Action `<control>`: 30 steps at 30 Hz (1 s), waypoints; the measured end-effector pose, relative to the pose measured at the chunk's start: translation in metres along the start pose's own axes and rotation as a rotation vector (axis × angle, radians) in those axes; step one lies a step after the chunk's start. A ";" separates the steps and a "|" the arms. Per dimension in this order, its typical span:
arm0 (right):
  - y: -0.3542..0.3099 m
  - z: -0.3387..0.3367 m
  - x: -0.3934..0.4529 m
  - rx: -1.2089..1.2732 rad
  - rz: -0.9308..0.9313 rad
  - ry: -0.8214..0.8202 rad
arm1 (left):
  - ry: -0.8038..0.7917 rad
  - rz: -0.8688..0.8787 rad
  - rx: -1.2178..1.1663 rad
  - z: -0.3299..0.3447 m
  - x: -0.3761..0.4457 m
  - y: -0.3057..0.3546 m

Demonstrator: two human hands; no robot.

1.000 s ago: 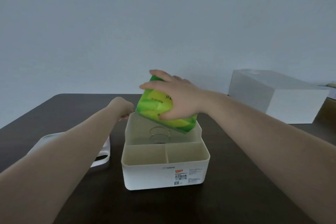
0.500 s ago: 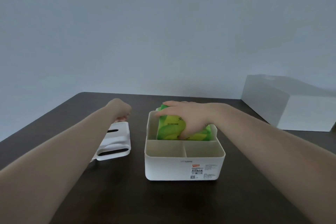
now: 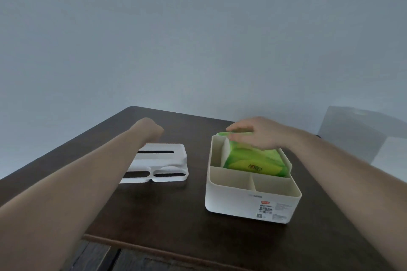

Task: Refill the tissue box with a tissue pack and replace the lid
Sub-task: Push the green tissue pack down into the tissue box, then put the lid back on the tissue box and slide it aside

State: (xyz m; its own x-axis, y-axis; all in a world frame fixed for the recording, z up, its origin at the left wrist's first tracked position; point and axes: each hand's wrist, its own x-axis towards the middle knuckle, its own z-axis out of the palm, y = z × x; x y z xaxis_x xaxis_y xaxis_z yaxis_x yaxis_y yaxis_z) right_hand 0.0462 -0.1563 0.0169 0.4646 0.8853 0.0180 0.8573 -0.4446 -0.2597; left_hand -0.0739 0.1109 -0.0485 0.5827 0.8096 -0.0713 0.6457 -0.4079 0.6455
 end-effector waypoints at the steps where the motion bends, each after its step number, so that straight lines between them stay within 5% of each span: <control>1: -0.005 0.000 0.004 0.078 0.004 0.058 | 0.051 -0.011 0.026 -0.005 -0.002 -0.007; 7: -0.050 0.014 0.040 0.257 0.022 0.270 | 0.154 -0.162 0.102 -0.025 -0.007 -0.050; 22: -0.114 0.085 0.107 -0.097 0.236 -0.178 | 0.006 -0.129 -0.029 -0.017 -0.017 -0.091; 30: -0.119 0.099 0.115 0.017 0.397 -0.271 | -0.030 -0.118 -0.128 -0.015 -0.014 -0.093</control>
State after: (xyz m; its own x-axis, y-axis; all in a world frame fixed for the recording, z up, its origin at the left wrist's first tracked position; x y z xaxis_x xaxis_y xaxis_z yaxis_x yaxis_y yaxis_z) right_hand -0.0244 0.0115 -0.0460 0.6787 0.6522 -0.3375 0.6205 -0.7551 -0.2114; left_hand -0.1490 0.1439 -0.0960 0.5219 0.8351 -0.1738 0.6436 -0.2519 0.7227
